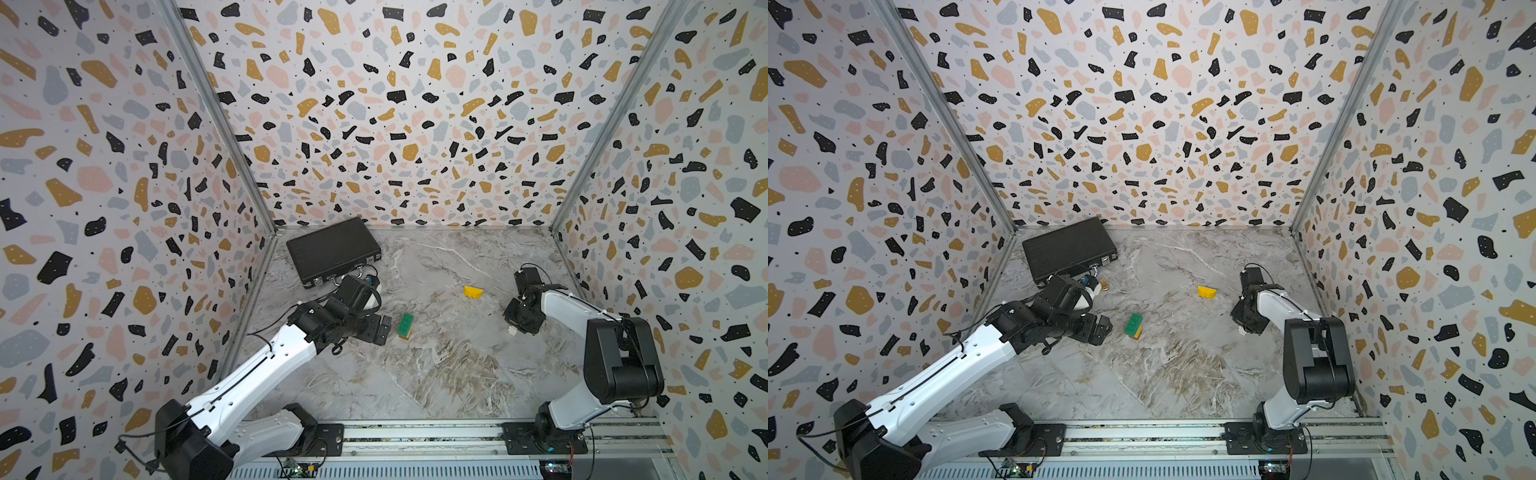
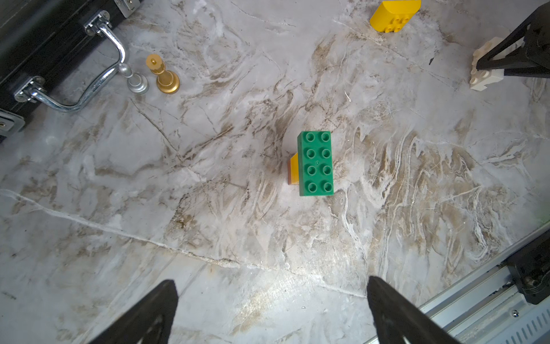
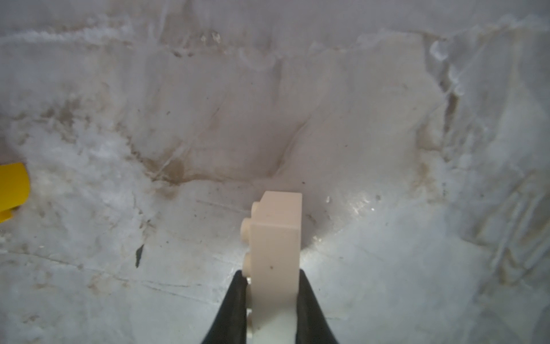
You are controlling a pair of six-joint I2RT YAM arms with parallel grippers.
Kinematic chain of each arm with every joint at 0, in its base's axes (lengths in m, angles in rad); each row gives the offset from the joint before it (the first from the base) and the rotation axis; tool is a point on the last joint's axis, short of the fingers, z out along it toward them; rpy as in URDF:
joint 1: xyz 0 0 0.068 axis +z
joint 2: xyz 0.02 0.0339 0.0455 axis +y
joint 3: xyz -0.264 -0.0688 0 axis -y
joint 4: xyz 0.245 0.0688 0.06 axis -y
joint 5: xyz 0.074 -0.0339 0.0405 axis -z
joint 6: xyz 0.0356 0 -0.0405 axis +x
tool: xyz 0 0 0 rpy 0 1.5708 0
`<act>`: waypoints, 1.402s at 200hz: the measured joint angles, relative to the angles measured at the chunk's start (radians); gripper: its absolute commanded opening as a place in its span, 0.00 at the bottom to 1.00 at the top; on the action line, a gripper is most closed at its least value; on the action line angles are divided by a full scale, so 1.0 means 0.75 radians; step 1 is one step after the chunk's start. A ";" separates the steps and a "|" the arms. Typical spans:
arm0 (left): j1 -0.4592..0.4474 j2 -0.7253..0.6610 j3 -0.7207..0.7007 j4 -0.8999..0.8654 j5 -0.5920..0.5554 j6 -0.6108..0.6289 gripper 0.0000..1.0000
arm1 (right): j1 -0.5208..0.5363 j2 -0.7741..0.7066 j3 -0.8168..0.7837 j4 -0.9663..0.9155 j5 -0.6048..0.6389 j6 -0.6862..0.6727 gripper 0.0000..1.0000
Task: Assemble an ice cream with lego
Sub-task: Pick up the lego brick from the center of the board.
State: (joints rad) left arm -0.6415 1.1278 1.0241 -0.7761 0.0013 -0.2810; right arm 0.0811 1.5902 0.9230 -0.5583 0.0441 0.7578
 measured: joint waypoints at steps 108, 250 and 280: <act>0.116 0.013 0.000 0.118 0.298 -0.080 1.00 | 0.320 -0.381 -0.285 1.066 -1.038 0.195 0.00; 0.132 0.386 0.269 0.434 0.719 -0.594 0.96 | 0.452 -0.108 -0.511 2.329 -1.337 0.717 0.00; 0.105 0.446 0.385 0.374 0.695 -0.586 0.92 | 0.483 -0.201 -0.511 2.128 -1.319 0.571 0.00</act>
State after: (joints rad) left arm -0.5625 1.4620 1.3125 -0.4953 0.5228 -0.7204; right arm 0.4435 1.4395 0.5400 1.0374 -0.9455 1.1862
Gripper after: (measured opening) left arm 0.938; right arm 0.215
